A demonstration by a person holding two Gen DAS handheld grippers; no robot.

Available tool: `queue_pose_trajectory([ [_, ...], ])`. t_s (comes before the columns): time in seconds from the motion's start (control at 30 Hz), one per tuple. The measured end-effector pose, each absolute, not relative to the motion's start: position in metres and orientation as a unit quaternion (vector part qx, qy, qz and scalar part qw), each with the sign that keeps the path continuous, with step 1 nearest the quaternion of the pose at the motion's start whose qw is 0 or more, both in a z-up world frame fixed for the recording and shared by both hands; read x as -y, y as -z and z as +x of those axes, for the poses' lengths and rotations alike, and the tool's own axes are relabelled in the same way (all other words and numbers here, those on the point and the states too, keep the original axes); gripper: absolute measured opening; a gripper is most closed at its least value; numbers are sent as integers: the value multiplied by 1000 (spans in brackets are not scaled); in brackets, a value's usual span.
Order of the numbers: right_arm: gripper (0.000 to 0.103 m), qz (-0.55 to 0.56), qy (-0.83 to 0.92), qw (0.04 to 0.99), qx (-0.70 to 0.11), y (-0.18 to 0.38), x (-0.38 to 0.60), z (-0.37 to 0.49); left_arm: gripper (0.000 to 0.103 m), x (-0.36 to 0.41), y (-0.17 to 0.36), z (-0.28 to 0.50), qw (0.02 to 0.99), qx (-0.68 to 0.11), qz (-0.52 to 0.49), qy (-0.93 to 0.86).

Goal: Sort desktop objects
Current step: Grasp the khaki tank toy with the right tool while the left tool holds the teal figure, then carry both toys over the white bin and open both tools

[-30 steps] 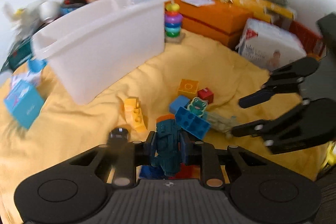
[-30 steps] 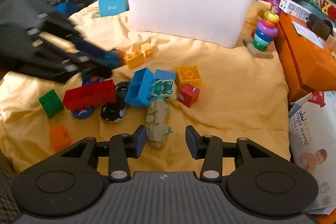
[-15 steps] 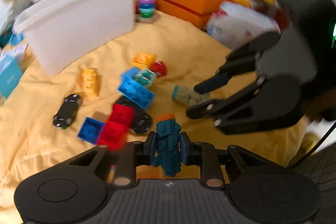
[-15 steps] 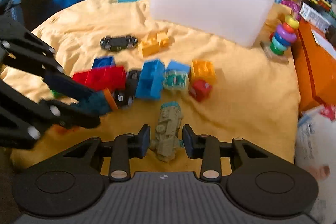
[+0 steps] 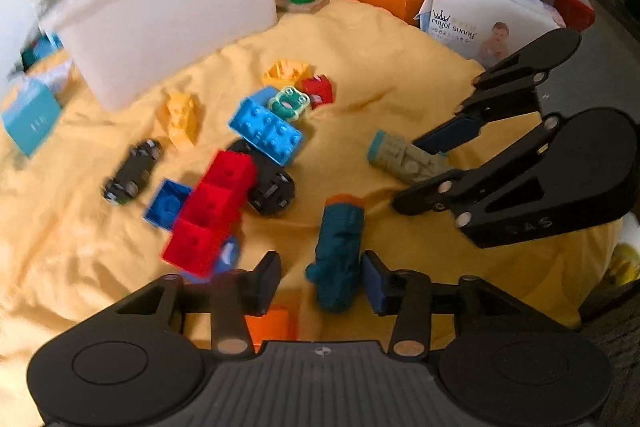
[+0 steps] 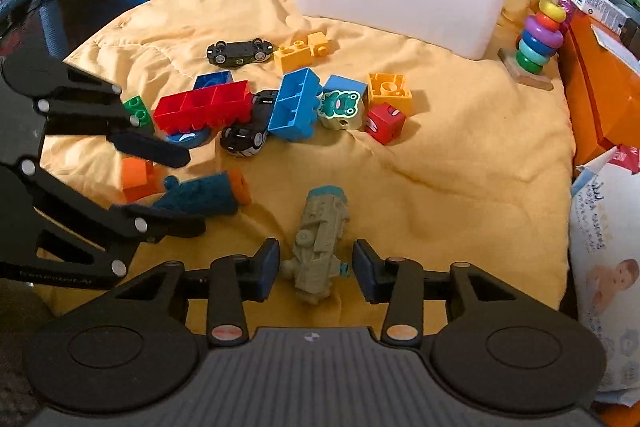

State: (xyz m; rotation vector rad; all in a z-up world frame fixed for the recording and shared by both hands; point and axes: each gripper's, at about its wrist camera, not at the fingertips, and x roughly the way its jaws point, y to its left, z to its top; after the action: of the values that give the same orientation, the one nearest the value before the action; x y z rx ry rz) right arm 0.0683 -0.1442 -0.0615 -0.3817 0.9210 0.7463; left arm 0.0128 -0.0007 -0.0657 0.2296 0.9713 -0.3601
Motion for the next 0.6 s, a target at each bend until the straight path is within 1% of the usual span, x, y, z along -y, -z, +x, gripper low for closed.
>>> queue_pose_trajectory([
  [0.03, 44, -183, -351, 812, -430, 62, 142, 68, 27, 1, 66, 13, 864, -462, 102, 175],
  [0.07, 41, -190, -355, 811, -425, 62, 140, 67, 25, 1, 65, 13, 864, -461, 100, 176],
  [0.1, 40, -196, -359, 810, -421, 62, 138, 67, 22, 2, 64, 13, 864, -461, 101, 176],
  [0.2, 40, -202, -362, 809, -417, 59, 136, 64, 22, -3, 50, 12, 874, -445, 93, 173],
  [0.33, 40, -204, -365, 820, -392, 38, 138, 62, 22, -20, 6, 21, 907, -386, 78, 149],
  [0.6, 40, -169, -351, 877, -283, -45, 130, 102, 22, -58, -83, 79, 951, -269, 94, 116],
])
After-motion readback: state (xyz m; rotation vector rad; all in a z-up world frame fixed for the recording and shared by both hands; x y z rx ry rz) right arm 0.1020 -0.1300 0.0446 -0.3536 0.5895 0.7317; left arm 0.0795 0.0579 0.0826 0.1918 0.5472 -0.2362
